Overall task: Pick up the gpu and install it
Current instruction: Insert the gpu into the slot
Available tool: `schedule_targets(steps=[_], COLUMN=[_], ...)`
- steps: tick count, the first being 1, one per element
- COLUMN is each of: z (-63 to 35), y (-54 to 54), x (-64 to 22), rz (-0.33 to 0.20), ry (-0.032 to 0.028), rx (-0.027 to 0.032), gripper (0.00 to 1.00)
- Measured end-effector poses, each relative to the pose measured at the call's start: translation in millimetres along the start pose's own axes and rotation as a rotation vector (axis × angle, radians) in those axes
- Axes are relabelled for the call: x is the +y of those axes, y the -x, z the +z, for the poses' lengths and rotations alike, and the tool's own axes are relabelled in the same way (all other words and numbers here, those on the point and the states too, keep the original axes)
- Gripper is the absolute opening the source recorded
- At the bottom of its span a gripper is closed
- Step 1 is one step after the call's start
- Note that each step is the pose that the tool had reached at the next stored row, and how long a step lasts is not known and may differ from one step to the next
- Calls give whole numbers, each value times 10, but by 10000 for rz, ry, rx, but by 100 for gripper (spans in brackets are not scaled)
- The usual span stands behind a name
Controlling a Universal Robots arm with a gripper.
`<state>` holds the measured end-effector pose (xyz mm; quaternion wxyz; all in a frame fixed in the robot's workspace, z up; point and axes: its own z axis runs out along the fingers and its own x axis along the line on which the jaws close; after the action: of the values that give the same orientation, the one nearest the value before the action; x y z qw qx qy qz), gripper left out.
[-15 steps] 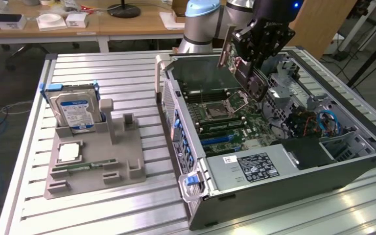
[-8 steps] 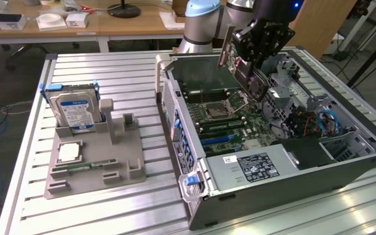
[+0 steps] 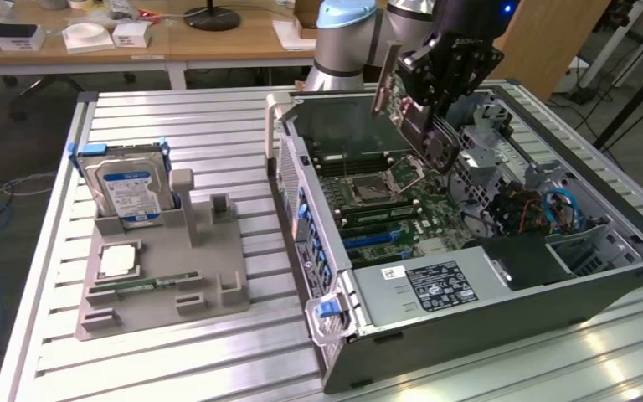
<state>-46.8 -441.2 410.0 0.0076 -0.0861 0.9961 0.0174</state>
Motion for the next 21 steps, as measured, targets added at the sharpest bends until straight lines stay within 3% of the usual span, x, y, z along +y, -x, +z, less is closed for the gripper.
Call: schedule_targets(steps=[21], z=[2], y=[0], x=[1], rz=[-1200], ry=[21], rx=[41], gripper=[26])
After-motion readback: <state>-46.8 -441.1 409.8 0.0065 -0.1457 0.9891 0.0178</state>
